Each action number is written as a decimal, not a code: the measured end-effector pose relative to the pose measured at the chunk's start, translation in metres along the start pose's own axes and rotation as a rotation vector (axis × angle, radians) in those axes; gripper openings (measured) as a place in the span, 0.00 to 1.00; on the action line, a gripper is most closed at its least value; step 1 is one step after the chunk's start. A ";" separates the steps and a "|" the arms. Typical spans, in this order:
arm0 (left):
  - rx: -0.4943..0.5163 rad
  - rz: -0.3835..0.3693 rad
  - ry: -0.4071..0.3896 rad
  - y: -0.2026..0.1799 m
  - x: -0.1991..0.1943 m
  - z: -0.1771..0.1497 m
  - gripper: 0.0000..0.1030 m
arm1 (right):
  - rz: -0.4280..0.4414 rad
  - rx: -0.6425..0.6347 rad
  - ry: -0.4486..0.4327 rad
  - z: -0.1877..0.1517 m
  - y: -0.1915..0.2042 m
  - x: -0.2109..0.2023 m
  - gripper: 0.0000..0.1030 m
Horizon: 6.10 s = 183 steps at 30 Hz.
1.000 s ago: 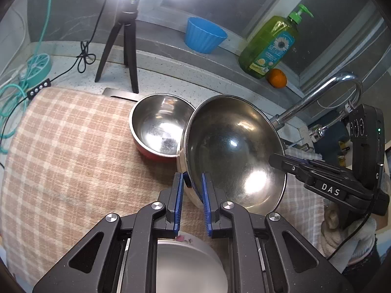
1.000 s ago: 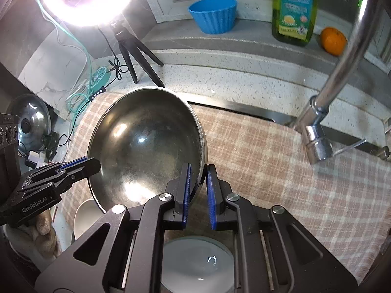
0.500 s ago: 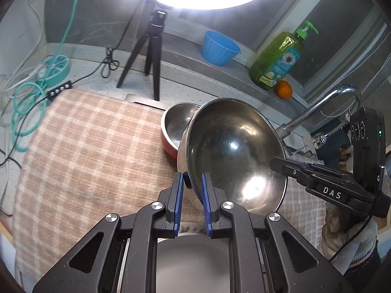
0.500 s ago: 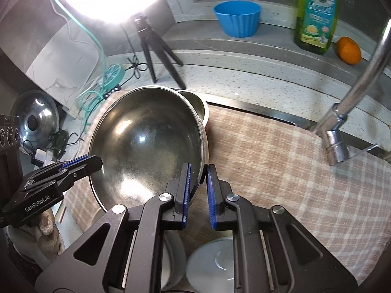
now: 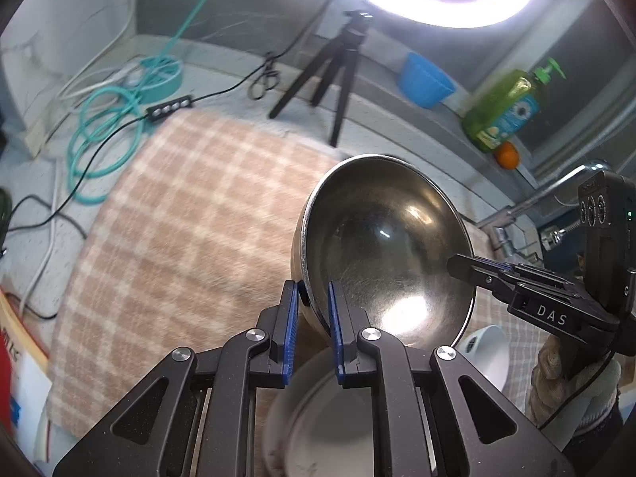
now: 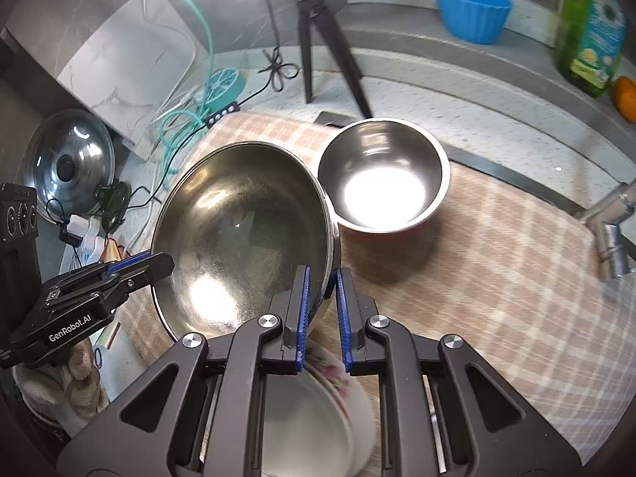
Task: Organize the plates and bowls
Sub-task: 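Lift the large steel bowl with both tools and carry it beside the plate stack, then lower the large steel bowl onto the cloth and open both tools, then grasp the red-outside steel bowl rim with the left tool while the right tool grasps it, then carry the red-outside steel bowl over the large steel bowl and lower it inside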
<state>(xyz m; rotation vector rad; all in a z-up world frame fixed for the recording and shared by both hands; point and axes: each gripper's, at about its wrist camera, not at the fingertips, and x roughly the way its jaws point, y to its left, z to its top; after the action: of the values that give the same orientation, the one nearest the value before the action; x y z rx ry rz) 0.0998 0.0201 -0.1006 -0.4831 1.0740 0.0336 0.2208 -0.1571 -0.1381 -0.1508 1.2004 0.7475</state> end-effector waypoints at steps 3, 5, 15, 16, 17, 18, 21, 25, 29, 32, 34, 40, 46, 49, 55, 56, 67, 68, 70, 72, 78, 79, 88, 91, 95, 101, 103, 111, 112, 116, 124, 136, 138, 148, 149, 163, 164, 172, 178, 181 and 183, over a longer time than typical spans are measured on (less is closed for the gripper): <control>-0.022 0.014 0.005 0.015 -0.001 -0.004 0.13 | 0.009 -0.014 0.019 0.001 0.011 0.011 0.13; -0.037 0.020 0.009 0.025 -0.002 -0.006 0.13 | 0.015 -0.027 0.034 0.001 0.020 0.019 0.13; -0.071 0.066 0.048 0.063 -0.007 -0.017 0.13 | 0.042 -0.081 0.106 0.009 0.050 0.053 0.13; -0.073 0.073 0.054 0.066 -0.006 -0.018 0.13 | 0.043 -0.084 0.110 0.009 0.052 0.054 0.13; -0.074 0.078 0.059 0.069 -0.005 -0.019 0.13 | 0.045 -0.088 0.116 0.009 0.054 0.057 0.13; -0.076 0.083 0.064 0.071 -0.004 -0.020 0.13 | 0.046 -0.089 0.118 0.008 0.055 0.058 0.13; -0.079 0.093 0.068 0.076 -0.003 -0.020 0.13 | 0.051 -0.090 0.126 0.008 0.057 0.061 0.13; -0.069 0.105 0.067 0.077 -0.001 -0.019 0.13 | 0.057 -0.083 0.130 0.009 0.057 0.062 0.14; -0.031 0.137 0.062 0.074 0.001 -0.016 0.14 | 0.018 -0.102 0.116 0.009 0.060 0.061 0.21; 0.004 0.175 0.046 0.071 -0.001 -0.013 0.18 | -0.007 -0.104 0.085 0.010 0.057 0.055 0.51; 0.024 0.189 0.034 0.069 -0.002 -0.012 0.18 | -0.013 -0.103 0.073 0.010 0.056 0.051 0.54; 0.057 0.203 0.001 0.063 -0.004 -0.004 0.31 | -0.053 -0.091 0.036 0.009 0.044 0.039 0.64; 0.100 0.195 -0.026 0.049 -0.004 0.003 0.48 | -0.113 -0.054 -0.028 0.010 0.021 0.017 0.72; 0.112 0.192 -0.030 0.042 -0.002 0.008 0.52 | -0.176 -0.043 -0.060 0.012 0.007 0.005 0.75; 0.131 0.179 -0.035 0.029 0.003 0.017 0.58 | -0.250 -0.010 -0.089 0.013 -0.022 -0.012 0.77; 0.133 0.174 -0.035 0.027 0.004 0.019 0.58 | -0.251 0.007 -0.093 0.013 -0.029 -0.015 0.77; 0.194 0.131 -0.018 -0.005 0.025 0.034 0.58 | -0.224 0.122 -0.099 0.016 -0.072 -0.020 0.77; 0.197 0.125 -0.014 -0.008 0.027 0.037 0.58 | -0.212 0.132 -0.099 0.018 -0.075 -0.019 0.77; 0.198 0.106 -0.004 -0.014 0.034 0.045 0.57 | -0.194 0.149 -0.097 0.020 -0.079 -0.017 0.77; 0.198 0.093 0.004 -0.019 0.041 0.052 0.53 | -0.181 0.164 -0.096 0.024 -0.084 -0.015 0.77; 0.219 0.056 0.057 -0.036 0.067 0.070 0.33 | -0.151 0.193 -0.068 0.034 -0.094 -0.002 0.60; 0.221 0.051 0.069 -0.039 0.072 0.072 0.27 | -0.147 0.195 -0.061 0.036 -0.094 0.001 0.58; 0.209 0.008 0.132 -0.055 0.101 0.084 0.19 | -0.101 0.235 -0.016 0.048 -0.103 0.020 0.36; 0.216 0.012 0.143 -0.057 0.108 0.087 0.19 | -0.102 0.240 -0.009 0.051 -0.105 0.025 0.36; 0.211 0.004 0.164 -0.059 0.116 0.089 0.18 | -0.096 0.246 0.010 0.054 -0.107 0.034 0.32; 0.211 -0.009 0.185 -0.060 0.124 0.090 0.12 | -0.081 0.244 0.034 0.057 -0.105 0.042 0.18; 0.213 -0.017 0.191 -0.061 0.125 0.090 0.10 | -0.081 0.236 0.040 0.058 -0.103 0.044 0.15; 0.217 -0.017 0.200 -0.066 0.130 0.090 0.07 | -0.101 0.218 0.043 0.060 -0.099 0.045 0.11; 0.216 -0.016 0.200 -0.068 0.130 0.089 0.07 | -0.102 0.216 0.043 0.060 -0.098 0.045 0.11; 0.219 -0.014 0.199 -0.068 0.127 0.088 0.07 | -0.103 0.215 0.042 0.058 -0.096 0.042 0.11; 0.222 -0.024 0.177 -0.066 0.109 0.085 0.07 | -0.093 0.202 0.027 0.052 -0.087 0.027 0.11; 0.218 -0.040 0.138 -0.056 0.069 0.068 0.07 | -0.074 0.155 0.006 0.036 -0.057 0.000 0.11; 0.219 -0.040 0.131 -0.054 0.062 0.064 0.07 | -0.068 0.150 0.006 0.033 -0.052 -0.003 0.11; 0.211 -0.041 0.089 -0.045 0.027 0.054 0.07 | -0.075 0.092 -0.027 0.025 -0.017 -0.025 0.11; 0.211 -0.040 0.085 -0.044 0.024 0.053 0.07 | -0.073 0.086 -0.032 0.025 -0.013 -0.027 0.11; 0.138 -0.016 0.037 0.002 -0.017 0.036 0.07 | -0.022 0.002 -0.021 0.018 0.048 -0.023 0.12; 0.131 -0.011 0.036 0.006 -0.018 0.035 0.07 | -0.018 -0.005 -0.013 0.018 0.052 -0.020 0.12; 0.129 0.069 0.063 0.031 -0.015 0.021 0.07 | -0.007 -0.042 0.051 0.011 0.076 0.012 0.12; 0.139 0.108 0.093 0.042 -0.006 0.014 0.07 | -0.006 -0.038 0.100 0.006 0.079 0.038 0.12; 0.142 0.125 0.103 0.045 -0.001 0.013 0.07 | -0.007 -0.032 0.112 0.006 0.079 0.046 0.12; 0.144 0.132 0.106 0.046 0.001 0.013 0.07 | -0.010 -0.029 0.118 0.006 0.080 0.051 0.12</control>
<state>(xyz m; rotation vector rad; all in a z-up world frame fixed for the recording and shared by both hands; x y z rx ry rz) 0.0995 0.0662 -0.1133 -0.2860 1.2024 0.0464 0.1859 -0.0713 -0.1592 -0.2279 1.3004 0.7555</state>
